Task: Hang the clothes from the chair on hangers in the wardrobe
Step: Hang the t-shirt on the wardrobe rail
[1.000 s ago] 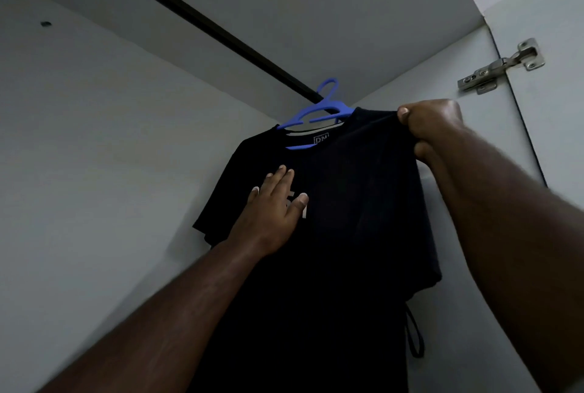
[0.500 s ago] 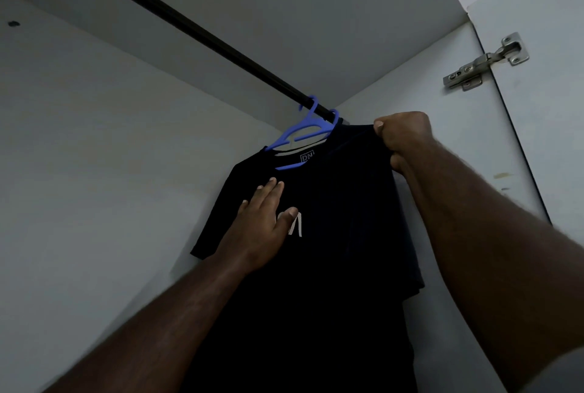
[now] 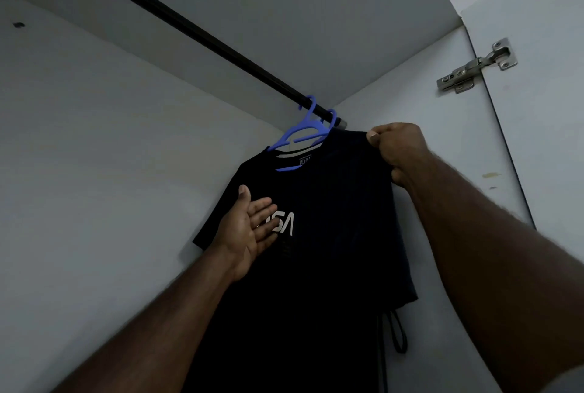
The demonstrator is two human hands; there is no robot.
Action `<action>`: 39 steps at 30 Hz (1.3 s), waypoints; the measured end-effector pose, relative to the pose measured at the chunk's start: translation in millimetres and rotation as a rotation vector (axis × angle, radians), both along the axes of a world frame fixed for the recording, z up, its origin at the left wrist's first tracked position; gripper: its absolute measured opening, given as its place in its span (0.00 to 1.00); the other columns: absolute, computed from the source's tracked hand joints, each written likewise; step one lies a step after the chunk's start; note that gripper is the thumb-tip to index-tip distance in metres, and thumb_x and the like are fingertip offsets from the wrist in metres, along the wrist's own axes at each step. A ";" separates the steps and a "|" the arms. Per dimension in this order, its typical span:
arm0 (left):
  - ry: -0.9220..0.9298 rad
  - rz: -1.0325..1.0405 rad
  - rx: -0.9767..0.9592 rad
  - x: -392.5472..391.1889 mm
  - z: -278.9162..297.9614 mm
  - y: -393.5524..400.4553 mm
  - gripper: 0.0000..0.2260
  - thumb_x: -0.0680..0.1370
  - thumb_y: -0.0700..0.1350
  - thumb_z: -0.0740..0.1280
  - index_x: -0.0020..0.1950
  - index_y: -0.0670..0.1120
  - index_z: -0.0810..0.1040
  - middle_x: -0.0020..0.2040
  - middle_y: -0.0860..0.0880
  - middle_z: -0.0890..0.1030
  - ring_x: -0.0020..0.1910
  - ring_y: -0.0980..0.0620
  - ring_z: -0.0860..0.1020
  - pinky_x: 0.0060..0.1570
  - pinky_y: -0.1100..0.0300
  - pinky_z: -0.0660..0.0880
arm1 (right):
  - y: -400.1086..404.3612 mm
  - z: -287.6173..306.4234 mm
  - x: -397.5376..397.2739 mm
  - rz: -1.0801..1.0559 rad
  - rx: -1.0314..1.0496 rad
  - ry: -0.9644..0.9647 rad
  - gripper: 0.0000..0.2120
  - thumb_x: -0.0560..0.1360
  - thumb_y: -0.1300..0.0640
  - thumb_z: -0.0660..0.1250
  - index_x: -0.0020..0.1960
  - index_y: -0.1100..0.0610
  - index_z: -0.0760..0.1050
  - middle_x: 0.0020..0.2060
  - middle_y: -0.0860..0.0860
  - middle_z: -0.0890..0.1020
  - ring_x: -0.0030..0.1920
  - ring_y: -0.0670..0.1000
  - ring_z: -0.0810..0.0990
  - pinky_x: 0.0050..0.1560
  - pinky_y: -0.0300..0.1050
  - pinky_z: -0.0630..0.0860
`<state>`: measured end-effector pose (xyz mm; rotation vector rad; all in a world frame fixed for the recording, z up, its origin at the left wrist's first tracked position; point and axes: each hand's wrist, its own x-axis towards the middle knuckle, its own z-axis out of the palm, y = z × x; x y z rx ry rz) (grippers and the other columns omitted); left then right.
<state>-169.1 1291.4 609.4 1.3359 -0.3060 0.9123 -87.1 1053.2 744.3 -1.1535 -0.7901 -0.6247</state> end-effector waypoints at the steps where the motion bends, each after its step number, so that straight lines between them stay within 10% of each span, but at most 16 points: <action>1: 0.011 0.005 0.007 -0.8 -1.5 -2.3 0.34 0.80 0.69 0.50 0.73 0.46 0.72 0.70 0.48 0.76 0.67 0.47 0.76 0.70 0.45 0.70 | -1.1 -2.1 1.0 -0.021 -0.016 -0.001 0.12 0.75 0.62 0.73 0.59 0.60 0.81 0.52 0.57 0.83 0.52 0.56 0.83 0.56 0.54 0.82; 17: 0.107 0.080 0.161 -16.6 -67.8 -49.0 0.32 0.80 0.69 0.50 0.72 0.49 0.73 0.69 0.51 0.77 0.68 0.49 0.75 0.70 0.47 0.70 | -95.8 -63.0 -8.5 -0.722 -0.319 -0.212 0.19 0.72 0.60 0.75 0.62 0.53 0.80 0.54 0.54 0.84 0.55 0.54 0.81 0.55 0.40 0.72; 23: 0.048 0.376 0.482 -27.6 -108.9 -56.2 0.25 0.76 0.69 0.53 0.66 0.59 0.75 0.63 0.61 0.77 0.69 0.57 0.72 0.68 0.58 0.66 | -105.9 -98.9 -30.1 -0.951 -0.252 -0.297 0.21 0.75 0.60 0.64 0.67 0.53 0.75 0.60 0.53 0.81 0.62 0.58 0.77 0.63 0.54 0.74; 28: 0.052 0.606 0.625 -37.6 -138.3 -63.1 0.34 0.78 0.67 0.54 0.81 0.52 0.59 0.80 0.55 0.60 0.80 0.57 0.54 0.79 0.51 0.54 | -98.0 -145.3 -73.9 -0.943 -0.349 -0.421 0.21 0.75 0.55 0.65 0.67 0.54 0.75 0.60 0.56 0.80 0.62 0.60 0.76 0.61 0.57 0.75; 39: 0.162 0.949 0.833 -83.9 -191.0 -105.7 0.35 0.79 0.67 0.46 0.82 0.52 0.48 0.82 0.56 0.45 0.79 0.57 0.36 0.78 0.50 0.39 | -93.6 -269.8 -126.1 -0.956 -0.832 -0.562 0.29 0.77 0.48 0.64 0.76 0.51 0.64 0.73 0.51 0.70 0.74 0.54 0.67 0.70 0.55 0.67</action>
